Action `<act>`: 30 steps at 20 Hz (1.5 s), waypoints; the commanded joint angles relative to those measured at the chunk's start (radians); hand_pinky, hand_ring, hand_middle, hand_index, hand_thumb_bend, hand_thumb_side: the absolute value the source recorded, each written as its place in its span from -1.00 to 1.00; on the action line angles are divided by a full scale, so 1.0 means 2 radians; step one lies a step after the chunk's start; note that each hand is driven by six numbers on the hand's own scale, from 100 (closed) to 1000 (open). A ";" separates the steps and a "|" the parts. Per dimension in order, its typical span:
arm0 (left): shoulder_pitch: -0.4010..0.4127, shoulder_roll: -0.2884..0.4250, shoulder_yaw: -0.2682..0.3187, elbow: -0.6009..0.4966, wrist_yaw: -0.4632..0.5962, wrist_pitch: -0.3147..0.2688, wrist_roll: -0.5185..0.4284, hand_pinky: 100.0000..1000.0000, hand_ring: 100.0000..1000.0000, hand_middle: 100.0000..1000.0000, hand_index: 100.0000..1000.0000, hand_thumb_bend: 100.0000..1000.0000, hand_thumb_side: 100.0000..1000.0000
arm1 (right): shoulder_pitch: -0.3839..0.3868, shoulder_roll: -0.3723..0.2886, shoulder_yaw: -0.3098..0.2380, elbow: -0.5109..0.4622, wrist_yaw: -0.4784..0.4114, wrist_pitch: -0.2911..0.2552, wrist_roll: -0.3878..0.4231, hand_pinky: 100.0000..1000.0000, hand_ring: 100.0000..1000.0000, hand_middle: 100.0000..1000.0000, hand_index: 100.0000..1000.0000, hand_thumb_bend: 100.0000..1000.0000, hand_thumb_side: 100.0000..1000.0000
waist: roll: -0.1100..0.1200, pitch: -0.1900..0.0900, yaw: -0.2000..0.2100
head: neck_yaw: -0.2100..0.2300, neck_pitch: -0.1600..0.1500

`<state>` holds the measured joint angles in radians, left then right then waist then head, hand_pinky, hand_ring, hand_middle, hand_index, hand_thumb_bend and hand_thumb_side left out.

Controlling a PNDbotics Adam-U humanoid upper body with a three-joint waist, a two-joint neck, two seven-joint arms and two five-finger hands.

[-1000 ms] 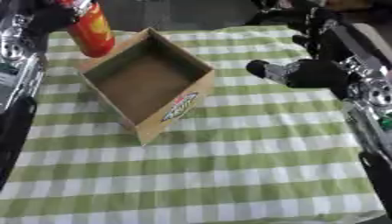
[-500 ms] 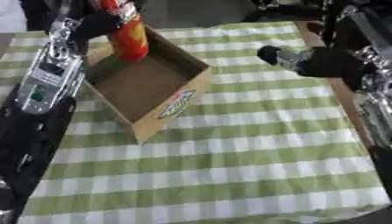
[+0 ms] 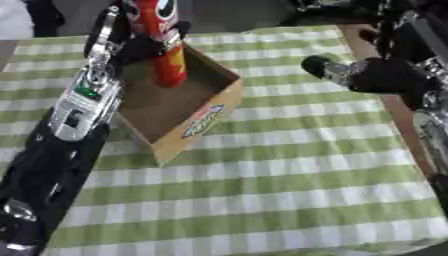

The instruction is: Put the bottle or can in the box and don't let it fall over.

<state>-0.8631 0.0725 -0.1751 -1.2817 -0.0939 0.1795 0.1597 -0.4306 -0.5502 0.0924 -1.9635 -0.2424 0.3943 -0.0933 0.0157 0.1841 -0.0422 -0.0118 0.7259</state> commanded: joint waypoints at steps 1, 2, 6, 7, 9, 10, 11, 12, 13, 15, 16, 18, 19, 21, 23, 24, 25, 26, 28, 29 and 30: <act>-0.005 0.004 -0.004 0.003 -0.018 -0.012 -0.017 1.00 0.67 0.53 0.66 0.31 -0.85 | -0.007 -0.009 -0.006 -0.011 -0.003 -0.001 0.000 1.00 1.00 0.85 1.00 0.29 -1.00 | -0.001 -0.007 0.000 | -0.005 -0.007; -0.003 0.005 -0.005 0.006 -0.025 -0.014 -0.024 1.00 0.68 0.53 0.70 0.37 -0.78 | -0.007 -0.009 -0.006 -0.011 -0.003 -0.001 0.000 1.00 1.00 0.85 1.00 0.29 -1.00 | -0.001 -0.007 0.001 | -0.006 -0.006; 0.004 0.010 -0.004 0.016 -0.054 -0.018 -0.051 1.00 0.72 0.54 0.75 0.54 -0.52 | -0.006 -0.010 -0.006 -0.010 -0.003 -0.001 0.000 1.00 1.00 0.85 1.00 0.30 -1.00 | -0.001 -0.008 0.003 | -0.009 -0.006; 0.006 0.011 -0.002 0.017 -0.061 -0.019 -0.055 1.00 0.72 0.54 0.76 0.57 -0.47 | -0.005 -0.010 -0.006 -0.010 -0.003 -0.001 0.000 1.00 1.00 0.85 1.00 0.30 -1.00 | -0.001 -0.008 0.003 | -0.009 -0.006; 0.008 0.012 0.001 0.019 -0.073 -0.021 -0.062 1.00 0.73 0.54 0.79 0.63 -0.39 | -0.005 -0.011 -0.007 -0.011 -0.003 -0.001 -0.001 1.00 1.00 0.84 1.00 0.30 -1.00 | -0.001 -0.008 0.004 | -0.010 -0.005; 0.009 0.013 0.002 0.020 -0.078 -0.022 -0.064 1.00 0.73 0.53 0.78 0.64 -0.38 | -0.005 -0.011 -0.007 -0.010 -0.003 -0.001 -0.001 1.00 1.00 0.84 1.00 0.30 -1.00 | -0.001 -0.009 0.005 | -0.011 -0.005; 0.010 0.013 0.003 0.020 -0.081 -0.023 -0.066 1.00 0.73 0.53 0.77 0.64 -0.37 | -0.005 -0.011 -0.007 -0.010 -0.004 -0.001 -0.001 1.00 1.00 0.84 1.00 0.30 -1.00 | -0.001 -0.009 0.005 | -0.011 -0.005; 0.011 0.014 0.004 0.020 -0.083 -0.023 -0.066 1.00 0.73 0.53 0.76 0.64 -0.38 | -0.004 -0.011 -0.007 -0.010 -0.004 -0.001 -0.001 1.00 1.00 0.84 1.00 0.30 -1.00 | -0.001 -0.009 0.006 | -0.011 -0.004; 0.012 0.015 0.005 0.020 -0.085 -0.024 -0.066 1.00 0.72 0.52 0.75 0.62 -0.40 | -0.004 -0.011 -0.006 -0.010 -0.004 -0.001 -0.001 1.00 1.00 0.84 1.00 0.30 -1.00 | -0.001 -0.010 0.006 | -0.011 -0.004; 0.016 0.020 0.006 0.016 -0.086 -0.024 -0.064 1.00 0.72 0.51 0.74 0.57 -0.46 | -0.003 -0.011 -0.006 -0.010 -0.004 -0.001 0.000 1.00 1.00 0.84 0.99 0.30 -1.00 | -0.001 -0.011 0.008 | -0.013 -0.004; 0.018 0.024 0.006 0.013 -0.087 -0.025 -0.064 1.00 0.72 0.51 0.74 0.57 -0.46 | -0.003 -0.012 -0.006 -0.010 -0.004 -0.001 0.000 1.00 1.00 0.84 0.99 0.30 -1.00 | -0.001 -0.012 0.009 | -0.014 -0.004; 0.024 0.033 0.004 0.004 -0.087 -0.026 -0.064 1.00 0.71 0.51 0.74 0.57 -0.46 | -0.002 -0.013 -0.006 -0.010 -0.004 -0.001 0.000 1.00 1.00 0.84 0.99 0.30 -1.00 | -0.001 -0.014 0.011 | -0.015 -0.003; 0.029 0.040 0.003 0.000 -0.087 -0.027 -0.064 1.00 0.71 0.51 0.73 0.58 -0.47 | -0.001 -0.013 -0.006 -0.009 -0.004 -0.001 0.000 1.00 1.00 0.84 0.99 0.30 -1.00 | 0.000 -0.015 0.013 | -0.017 -0.003; 0.039 0.051 0.004 -0.013 -0.083 -0.030 -0.066 1.00 0.71 0.51 0.74 0.58 -0.47 | 0.000 -0.014 -0.007 -0.009 -0.003 -0.001 0.000 1.00 1.00 0.84 0.99 0.30 -1.00 | -0.001 -0.017 0.017 | -0.020 -0.002; 0.049 0.062 0.005 -0.029 -0.079 -0.030 -0.069 1.00 0.71 0.51 0.75 0.59 -0.46 | 0.001 -0.015 -0.007 -0.010 -0.004 -0.001 0.000 1.00 1.00 0.84 0.99 0.30 -1.00 | -0.001 -0.018 0.019 | -0.023 -0.003; 0.053 0.068 0.005 -0.037 -0.077 -0.030 -0.071 1.00 0.71 0.51 0.75 0.60 -0.46 | 0.002 -0.015 -0.007 -0.010 -0.003 -0.001 0.000 1.00 1.00 0.84 0.99 0.30 -1.00 | -0.001 -0.019 0.020 | -0.025 -0.004; 0.057 0.073 0.006 -0.045 -0.074 -0.029 -0.073 1.00 0.70 0.50 0.75 0.59 -0.46 | 0.002 -0.016 -0.007 -0.010 -0.003 -0.001 0.000 1.00 1.00 0.84 0.99 0.30 -1.00 | -0.001 -0.019 0.021 | -0.026 -0.005; 0.062 0.079 0.006 -0.053 -0.072 -0.028 -0.075 1.00 0.70 0.50 0.74 0.59 -0.46 | 0.003 -0.016 -0.007 -0.010 -0.003 -0.001 0.000 1.00 1.00 0.84 0.99 0.30 -1.00 | -0.002 -0.019 0.022 | -0.027 -0.005; 0.073 0.093 0.008 -0.070 -0.066 -0.026 -0.075 1.00 0.70 0.50 0.74 0.57 -0.47 | 0.004 -0.018 -0.008 -0.010 -0.003 -0.001 -0.001 1.00 1.00 0.84 0.99 0.30 -1.00 | -0.001 -0.019 0.024 | -0.029 -0.004; 0.079 0.101 0.010 -0.080 -0.062 -0.024 -0.075 1.00 0.70 0.50 0.74 0.56 -0.48 | 0.005 -0.018 -0.008 -0.010 -0.003 -0.001 -0.001 1.00 1.00 0.84 0.99 0.30 -1.00 | -0.001 -0.020 0.025 | -0.030 -0.003; 0.086 0.109 0.011 -0.089 -0.059 -0.022 -0.074 1.00 0.70 0.50 0.74 0.56 -0.49 | 0.005 -0.019 -0.008 -0.010 -0.003 -0.001 -0.001 1.00 1.00 0.84 0.99 0.30 -1.00 | -0.001 -0.020 0.025 | -0.031 -0.003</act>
<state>-0.6791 0.2517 -0.1644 -1.4198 -0.2226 0.1313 0.0117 -0.4120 -0.5592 0.0907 -1.9635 -0.2470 0.3941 -0.0934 0.0156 0.1657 0.0083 -0.0696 0.7262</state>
